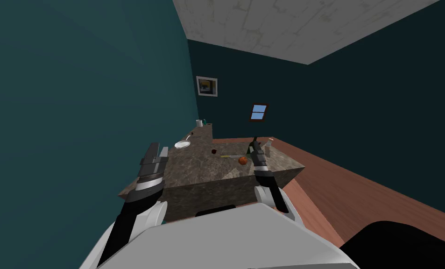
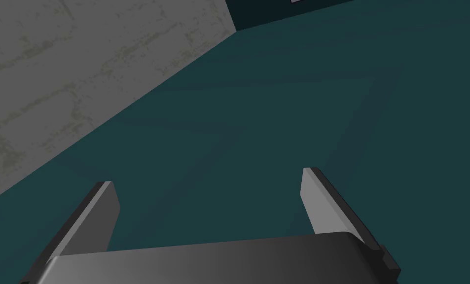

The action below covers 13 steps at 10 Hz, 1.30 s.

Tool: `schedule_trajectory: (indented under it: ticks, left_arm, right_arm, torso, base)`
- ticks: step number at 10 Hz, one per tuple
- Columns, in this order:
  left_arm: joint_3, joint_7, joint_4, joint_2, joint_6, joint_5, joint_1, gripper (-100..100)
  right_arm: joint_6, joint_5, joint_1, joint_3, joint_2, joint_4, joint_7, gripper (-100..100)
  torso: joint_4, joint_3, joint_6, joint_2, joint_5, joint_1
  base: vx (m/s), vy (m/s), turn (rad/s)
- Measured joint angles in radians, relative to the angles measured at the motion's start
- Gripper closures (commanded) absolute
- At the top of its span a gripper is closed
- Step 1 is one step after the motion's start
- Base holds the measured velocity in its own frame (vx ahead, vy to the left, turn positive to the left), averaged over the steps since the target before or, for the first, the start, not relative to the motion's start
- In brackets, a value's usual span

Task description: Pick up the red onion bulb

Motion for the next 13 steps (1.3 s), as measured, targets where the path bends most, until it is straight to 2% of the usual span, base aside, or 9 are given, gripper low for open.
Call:
schedule_trajectory:
  ticks: [5, 9, 11, 13]
  left_arm:
    - [0.000, 0.000, 0.000, 0.000, 0.000, 0.000, 0.000, 0]
    - [0.000, 0.000, 0.000, 0.000, 0.000, 0.000, 0.000, 0]
    - [0.000, 0.000, 0.000, 0.000, 0.000, 0.000, 0.000, 0]
    - [0.000, 0.000, 0.000, 0.000, 0.000, 0.000, 0.000, 0]
  right_arm:
    - [0.009, 0.071, -0.031, -0.022, -0.104, 0.054, 0.039, -100]
    - [0.002, 0.158, -0.069, -0.053, -0.222, 0.147, 0.088, -100]
    - [0.014, 0.211, -0.097, -0.062, -0.285, 0.196, 0.119, -100]
    - [0.016, 0.243, -0.107, -0.066, -0.328, 0.228, 0.140, -100]
  torso:
    - [0.001, 0.003, 0.000, 0.005, 0.000, -0.002]
    - [0.001, 0.004, 0.000, 0.006, 0.000, -0.001]
    - [0.001, 0.004, 0.000, 0.006, 0.000, -0.001]
    - [0.001, 0.002, 0.000, 0.003, 0.000, -0.001]
  base:
    - [-0.074, -0.016, 0.162]
    - [-0.102, -0.001, 0.258]
    - [-0.080, 0.004, 0.194]
    - [-0.050, 0.022, 0.241]
